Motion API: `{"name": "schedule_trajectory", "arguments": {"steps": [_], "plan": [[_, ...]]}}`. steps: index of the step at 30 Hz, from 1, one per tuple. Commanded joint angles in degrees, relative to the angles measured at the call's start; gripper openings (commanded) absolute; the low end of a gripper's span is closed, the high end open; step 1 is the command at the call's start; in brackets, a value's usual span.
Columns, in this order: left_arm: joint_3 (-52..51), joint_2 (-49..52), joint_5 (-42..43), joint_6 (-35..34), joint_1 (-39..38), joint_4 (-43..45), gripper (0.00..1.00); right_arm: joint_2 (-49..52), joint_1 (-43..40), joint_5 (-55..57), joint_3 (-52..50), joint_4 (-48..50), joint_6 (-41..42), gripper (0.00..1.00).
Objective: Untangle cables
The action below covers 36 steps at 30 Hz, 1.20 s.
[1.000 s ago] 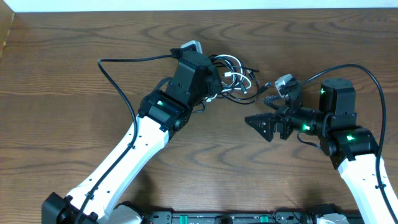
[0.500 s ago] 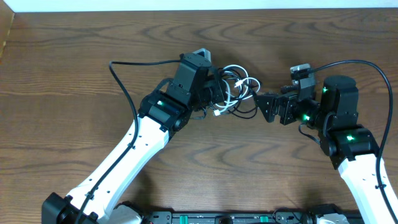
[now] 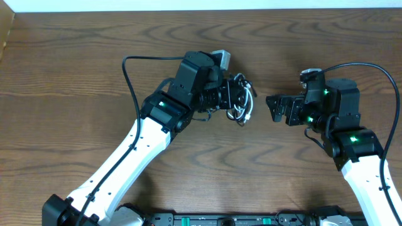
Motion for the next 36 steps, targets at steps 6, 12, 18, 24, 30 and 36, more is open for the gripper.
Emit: {"name": "schedule_trajectory", "arguments": {"steps": [6,12,18,24,30,36], "plan": [[1.0,-0.3,9.8,14.3,0.3,1.2,0.07,-0.3,0.0,-4.5,0.4,-0.2,-1.9,0.99],[1.0,-0.4,11.0,18.5,0.3,1.6,0.08,-0.3,0.0,-5.8,0.4,-0.2,-2.2,0.99],[1.0,-0.4,11.0,25.4,0.3,1.5,0.07,-0.3,0.0,-17.2,0.4,0.2,-12.4,0.95],[1.0,-0.4,11.0,35.4,0.3,1.4,0.07,-0.3,0.0,-22.1,0.4,0.2,-19.9,0.91],[1.0,-0.4,11.0,42.3,0.3,0.9,0.07,-0.3,0.0,-21.9,0.4,0.1,-24.7,0.89],[1.0,-0.3,8.2,53.6,0.3,-4.7,0.07,-0.3,0.0,-21.8,0.4,0.3,-29.5,0.92]]}}
